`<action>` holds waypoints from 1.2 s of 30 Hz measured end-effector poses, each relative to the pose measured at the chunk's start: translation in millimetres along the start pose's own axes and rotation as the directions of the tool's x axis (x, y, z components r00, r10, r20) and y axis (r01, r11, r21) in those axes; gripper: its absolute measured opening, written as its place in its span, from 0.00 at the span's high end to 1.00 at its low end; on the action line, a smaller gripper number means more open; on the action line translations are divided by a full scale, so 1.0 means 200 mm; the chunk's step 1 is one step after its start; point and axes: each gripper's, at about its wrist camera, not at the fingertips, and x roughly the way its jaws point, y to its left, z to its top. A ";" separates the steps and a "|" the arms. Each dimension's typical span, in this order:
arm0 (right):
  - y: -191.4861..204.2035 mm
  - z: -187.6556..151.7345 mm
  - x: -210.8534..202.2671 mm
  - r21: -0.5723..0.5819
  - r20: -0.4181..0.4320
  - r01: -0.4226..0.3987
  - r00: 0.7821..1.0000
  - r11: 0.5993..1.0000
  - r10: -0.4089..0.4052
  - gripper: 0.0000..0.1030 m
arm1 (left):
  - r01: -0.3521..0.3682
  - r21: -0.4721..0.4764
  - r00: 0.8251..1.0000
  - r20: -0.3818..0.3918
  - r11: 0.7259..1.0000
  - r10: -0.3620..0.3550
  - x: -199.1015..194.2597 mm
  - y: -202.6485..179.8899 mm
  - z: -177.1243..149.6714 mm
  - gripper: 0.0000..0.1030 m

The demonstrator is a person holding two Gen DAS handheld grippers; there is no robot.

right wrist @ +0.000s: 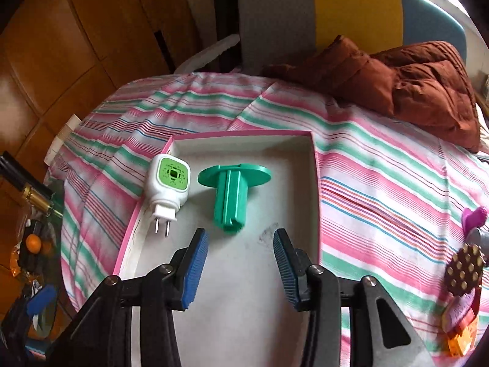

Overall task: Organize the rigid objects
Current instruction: 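Move both grippers back toward the pile of toys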

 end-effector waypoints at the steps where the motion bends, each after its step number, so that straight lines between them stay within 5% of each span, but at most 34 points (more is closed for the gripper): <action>1: -0.01 -0.02 -0.04 -0.004 0.010 0.002 1.000 1.000 -0.002 0.56 | 0.001 0.006 1.000 0.003 1.000 -0.001 -0.01 -0.01 0.00 0.21; 12: -0.17 -0.22 -0.34 0.000 0.095 0.071 0.993 0.997 -0.071 0.56 | 0.021 0.073 1.000 0.012 0.997 -0.022 -0.06 -0.15 -0.02 0.21; 23: -0.54 -0.36 -0.54 0.127 0.119 0.171 0.975 0.977 -0.186 0.56 | 0.029 0.141 1.000 0.005 0.990 -0.030 -0.08 -0.29 -0.05 0.21; 30: -0.90 -0.44 -0.69 0.236 0.110 0.276 0.945 0.932 -0.308 0.56 | 0.068 0.192 0.998 -0.006 0.979 -0.068 -0.06 -0.40 -0.03 0.21; 36: -1.23 -0.58 -0.79 0.403 0.092 0.343 0.907 0.849 -0.410 0.56 | 0.134 0.224 0.991 -0.047 0.965 -0.126 -0.02 -0.54 -0.03 0.21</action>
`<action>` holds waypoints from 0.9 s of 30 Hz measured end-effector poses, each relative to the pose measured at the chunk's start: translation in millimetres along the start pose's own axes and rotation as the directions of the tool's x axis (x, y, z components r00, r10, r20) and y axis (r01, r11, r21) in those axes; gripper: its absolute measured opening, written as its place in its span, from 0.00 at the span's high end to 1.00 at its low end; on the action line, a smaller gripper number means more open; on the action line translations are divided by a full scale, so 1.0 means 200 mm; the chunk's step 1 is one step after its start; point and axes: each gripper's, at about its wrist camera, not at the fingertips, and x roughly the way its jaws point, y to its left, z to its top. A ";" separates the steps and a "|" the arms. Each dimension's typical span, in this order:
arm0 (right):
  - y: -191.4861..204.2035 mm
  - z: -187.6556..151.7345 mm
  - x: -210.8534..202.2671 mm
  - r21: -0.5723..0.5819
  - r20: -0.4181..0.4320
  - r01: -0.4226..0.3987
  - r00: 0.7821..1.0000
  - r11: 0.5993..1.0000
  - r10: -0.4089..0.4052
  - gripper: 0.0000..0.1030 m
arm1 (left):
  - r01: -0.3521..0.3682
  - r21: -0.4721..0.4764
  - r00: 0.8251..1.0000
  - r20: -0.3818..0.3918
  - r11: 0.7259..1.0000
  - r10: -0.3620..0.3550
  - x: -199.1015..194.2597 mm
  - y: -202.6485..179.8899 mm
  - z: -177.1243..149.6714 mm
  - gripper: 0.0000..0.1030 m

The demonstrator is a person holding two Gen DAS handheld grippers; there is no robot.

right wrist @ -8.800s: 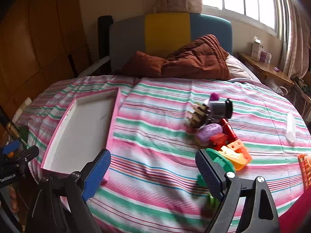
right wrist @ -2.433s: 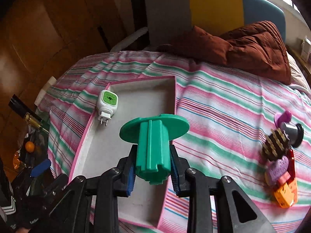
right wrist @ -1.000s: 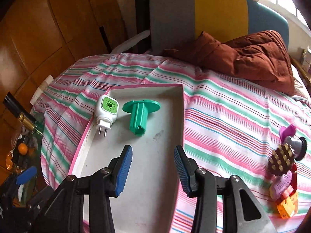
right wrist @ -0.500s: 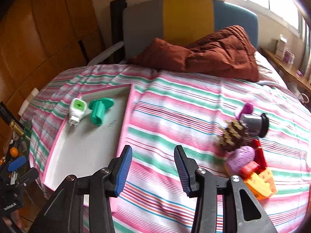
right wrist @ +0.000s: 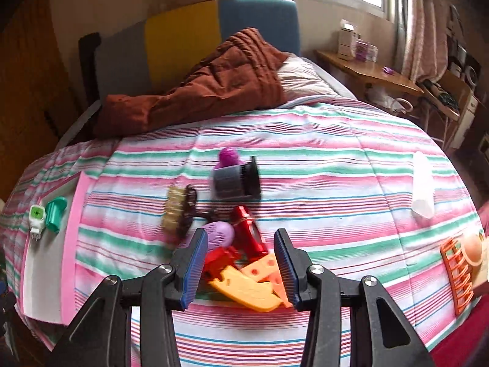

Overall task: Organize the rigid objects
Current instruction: 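Move both grippers back toward the pile of toys, then grasp the brown peg brush with the left gripper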

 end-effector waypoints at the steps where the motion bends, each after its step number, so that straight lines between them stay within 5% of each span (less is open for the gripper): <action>1: -0.06 -0.01 0.01 0.040 -0.001 0.008 1.000 0.999 -0.008 0.56 | 0.002 0.019 1.000 0.000 1.000 -0.002 0.01 -0.03 0.01 0.21; 4: -0.21 -0.01 0.02 0.200 -0.009 -0.026 1.000 0.979 0.028 0.56 | 0.038 0.062 0.999 -0.008 0.997 -0.037 0.04 -0.13 0.04 0.21; 9: -0.30 -0.01 0.01 0.299 0.015 -0.068 0.998 0.952 0.066 0.56 | 0.125 0.120 0.991 -0.055 0.985 -0.119 0.14 -0.34 0.09 0.21; 21: -0.37 -0.03 0.05 0.385 -0.018 -0.100 0.993 0.917 0.116 0.56 | 0.277 0.141 0.951 -0.184 0.951 -0.250 0.42 -0.74 0.25 0.23; 27: -0.37 -0.03 0.07 0.388 -0.038 -0.113 0.990 0.915 0.139 0.56 | 0.291 0.164 0.946 -0.193 0.943 -0.259 0.55 -0.92 0.40 0.15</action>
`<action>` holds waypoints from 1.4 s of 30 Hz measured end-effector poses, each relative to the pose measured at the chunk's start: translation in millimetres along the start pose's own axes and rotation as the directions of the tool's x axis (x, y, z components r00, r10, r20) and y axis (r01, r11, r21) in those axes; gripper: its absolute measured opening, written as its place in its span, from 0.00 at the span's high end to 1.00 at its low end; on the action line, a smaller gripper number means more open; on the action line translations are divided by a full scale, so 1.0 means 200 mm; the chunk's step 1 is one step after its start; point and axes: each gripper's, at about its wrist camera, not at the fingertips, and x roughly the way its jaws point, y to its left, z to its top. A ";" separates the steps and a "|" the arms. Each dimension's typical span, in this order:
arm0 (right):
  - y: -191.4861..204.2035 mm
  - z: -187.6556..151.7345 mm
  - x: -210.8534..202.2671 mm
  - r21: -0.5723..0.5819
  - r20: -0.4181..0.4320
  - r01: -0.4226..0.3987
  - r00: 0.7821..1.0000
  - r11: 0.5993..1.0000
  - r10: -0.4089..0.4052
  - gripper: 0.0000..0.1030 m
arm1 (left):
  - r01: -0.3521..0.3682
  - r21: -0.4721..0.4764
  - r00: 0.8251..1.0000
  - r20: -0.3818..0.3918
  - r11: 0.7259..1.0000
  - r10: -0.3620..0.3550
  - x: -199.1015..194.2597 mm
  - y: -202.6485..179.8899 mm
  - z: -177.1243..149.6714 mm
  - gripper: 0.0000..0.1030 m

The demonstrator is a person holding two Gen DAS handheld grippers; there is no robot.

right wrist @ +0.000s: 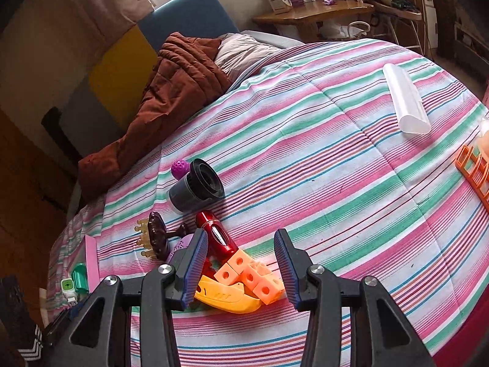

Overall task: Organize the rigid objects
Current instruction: 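Grasp the brown peg brush with the left gripper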

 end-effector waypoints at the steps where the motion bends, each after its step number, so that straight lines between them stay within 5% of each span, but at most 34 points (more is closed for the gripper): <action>1: 0.00 0.00 0.00 -0.002 -0.005 -0.002 1.000 1.000 0.002 0.56 | -0.002 0.000 1.000 0.002 1.000 0.002 0.03 -0.01 0.03 0.11; 12: 0.01 0.00 0.05 -0.006 -0.053 -0.030 0.998 1.000 0.030 0.56 | -0.061 0.080 0.998 -0.025 0.995 0.063 0.35 -0.15 0.24 0.10; 17: 0.03 0.00 0.07 -0.016 -0.068 -0.033 0.997 0.999 0.032 0.55 | 0.008 0.034 0.995 -0.099 0.999 -0.005 0.47 -0.11 0.25 0.45; 35: 0.07 -0.02 0.09 -0.073 -0.099 0.011 0.995 0.997 -0.018 0.55 | 0.037 -0.028 0.999 0.025 0.999 -0.037 0.01 0.13 -0.06 0.46; 37: 0.12 -0.02 0.11 -0.120 -0.105 0.004 0.994 0.993 -0.017 0.48 | 0.041 -0.032 0.999 0.034 0.999 -0.040 -0.06 0.16 -0.11 0.46; 39: 0.18 -0.01 0.12 -0.185 -0.097 0.011 0.995 0.983 -0.029 0.27 | 0.045 -0.029 0.998 0.043 0.999 -0.044 -0.11 0.17 -0.15 0.49; 42: 0.30 0.04 0.16 -0.287 -0.087 0.000 0.996 0.958 -0.027 0.18 | 0.064 -0.040 0.997 0.051 0.997 -0.062 -0.18 0.20 -0.20 0.52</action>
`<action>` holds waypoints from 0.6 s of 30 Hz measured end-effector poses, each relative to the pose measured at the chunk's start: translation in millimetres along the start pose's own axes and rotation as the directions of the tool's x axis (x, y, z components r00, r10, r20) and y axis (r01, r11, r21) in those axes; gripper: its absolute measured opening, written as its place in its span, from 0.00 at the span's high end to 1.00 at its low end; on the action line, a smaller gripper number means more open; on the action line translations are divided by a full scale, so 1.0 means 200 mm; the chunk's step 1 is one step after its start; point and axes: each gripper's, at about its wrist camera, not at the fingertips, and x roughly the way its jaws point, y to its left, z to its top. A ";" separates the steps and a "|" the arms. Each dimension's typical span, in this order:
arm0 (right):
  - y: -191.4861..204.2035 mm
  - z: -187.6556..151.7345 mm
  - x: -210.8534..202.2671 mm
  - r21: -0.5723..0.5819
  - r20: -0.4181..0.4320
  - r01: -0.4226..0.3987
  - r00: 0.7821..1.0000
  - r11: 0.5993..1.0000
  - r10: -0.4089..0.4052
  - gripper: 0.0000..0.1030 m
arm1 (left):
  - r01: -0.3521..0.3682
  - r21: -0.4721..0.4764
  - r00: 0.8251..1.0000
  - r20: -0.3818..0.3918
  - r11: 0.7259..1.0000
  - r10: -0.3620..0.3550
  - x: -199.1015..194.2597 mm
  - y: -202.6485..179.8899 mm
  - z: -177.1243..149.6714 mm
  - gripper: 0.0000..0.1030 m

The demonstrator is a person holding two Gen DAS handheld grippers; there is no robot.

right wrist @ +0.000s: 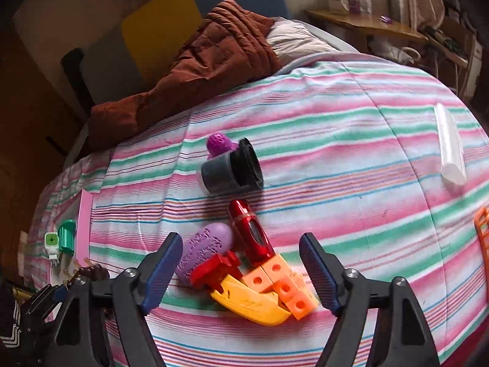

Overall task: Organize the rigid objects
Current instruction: 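Grasp the brown peg brush with the left gripper, then grasp the black-and-clear cylinder with the right gripper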

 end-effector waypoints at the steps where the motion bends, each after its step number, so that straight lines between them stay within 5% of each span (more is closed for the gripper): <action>1: 0.03 0.03 0.02 -0.033 0.000 0.008 1.000 0.999 -0.008 0.18 | 0.007 -0.010 1.000 0.004 1.000 -0.007 -0.03 0.02 -0.01 0.52; 6: 0.13 0.19 0.22 -0.128 -0.037 0.089 0.995 0.988 -0.095 0.18 | 0.004 0.005 1.000 0.024 1.000 -0.004 -0.08 0.05 -0.03 0.81; 11: 0.17 0.25 0.36 -0.162 -0.083 0.111 0.989 0.980 -0.126 0.18 | 0.044 -0.002 0.999 -0.001 0.999 -0.044 -0.05 0.08 -0.05 0.82; 15: 0.20 0.26 0.42 -0.192 -0.089 0.131 0.985 0.973 -0.150 0.18 | 0.063 0.015 0.998 -0.001 0.998 -0.063 -0.07 0.07 -0.05 0.72; 18: 0.23 0.26 0.45 -0.226 -0.091 0.158 0.979 0.961 -0.182 0.18 | 0.056 0.026 0.998 0.013 0.998 -0.056 -0.08 0.07 -0.06 0.51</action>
